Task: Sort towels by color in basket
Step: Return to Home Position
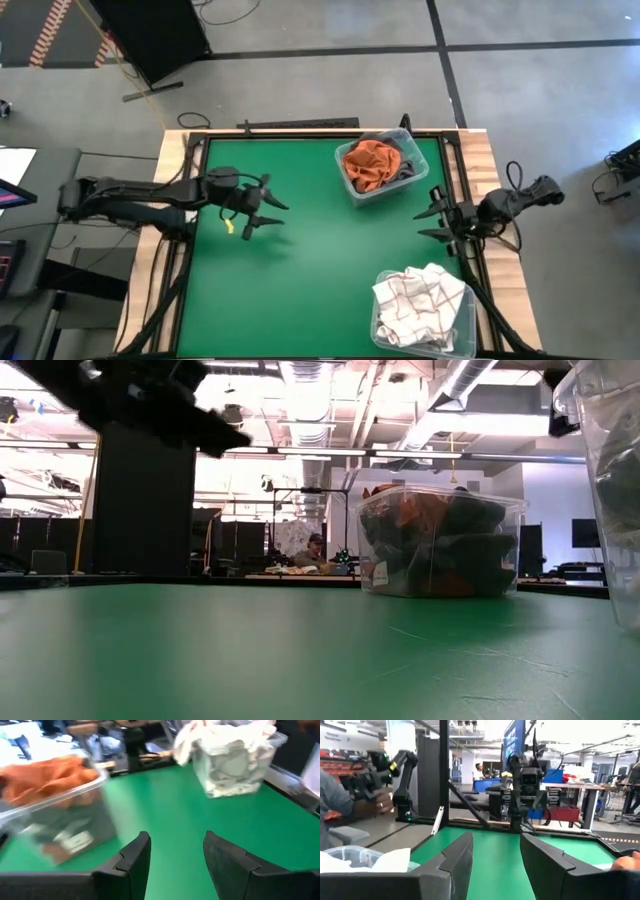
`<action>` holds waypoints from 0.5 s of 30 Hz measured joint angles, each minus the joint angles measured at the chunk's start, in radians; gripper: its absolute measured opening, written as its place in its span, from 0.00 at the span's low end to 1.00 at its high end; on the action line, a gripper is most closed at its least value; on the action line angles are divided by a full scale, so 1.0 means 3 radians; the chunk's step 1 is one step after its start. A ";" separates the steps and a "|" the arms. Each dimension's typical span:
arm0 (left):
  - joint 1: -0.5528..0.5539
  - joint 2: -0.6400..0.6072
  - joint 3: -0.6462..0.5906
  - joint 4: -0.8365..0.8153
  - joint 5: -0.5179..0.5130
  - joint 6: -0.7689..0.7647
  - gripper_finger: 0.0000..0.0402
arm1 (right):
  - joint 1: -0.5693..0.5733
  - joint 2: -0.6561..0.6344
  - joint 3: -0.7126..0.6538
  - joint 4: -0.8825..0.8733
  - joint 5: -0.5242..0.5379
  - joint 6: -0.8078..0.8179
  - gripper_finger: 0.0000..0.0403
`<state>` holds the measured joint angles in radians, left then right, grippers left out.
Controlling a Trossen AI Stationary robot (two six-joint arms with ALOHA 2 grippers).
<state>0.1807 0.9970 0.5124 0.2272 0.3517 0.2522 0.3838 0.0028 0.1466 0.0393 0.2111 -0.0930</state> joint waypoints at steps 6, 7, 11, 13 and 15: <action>0.0189 -0.0714 -0.0684 0.0482 0.0005 -0.0301 0.43 | -0.0076 -0.0005 -0.0018 -0.0049 0.0013 0.0056 0.48; 0.0205 -0.0833 -0.0769 0.0526 0.0003 -0.0332 0.43 | -0.0096 -0.0002 -0.0018 -0.0044 0.0015 0.0048 0.48; 0.0235 -0.1257 -0.1024 0.0514 0.0005 -0.0409 0.43 | -0.0172 -0.0004 -0.0016 -0.0075 0.0062 0.0062 0.48; 0.0236 -0.1457 -0.1129 0.0468 0.0003 -0.0421 0.43 | -0.0204 -0.0004 -0.0016 -0.0088 0.0072 0.0121 0.48; 0.0239 -0.1634 -0.1210 0.0420 -0.0003 -0.0420 0.43 | -0.0229 -0.0004 -0.0016 -0.0109 0.0073 0.0156 0.48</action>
<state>0.2524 0.5069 0.1495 0.3533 0.3508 0.1261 0.3151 0.0017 0.1417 0.0065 0.2330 -0.0460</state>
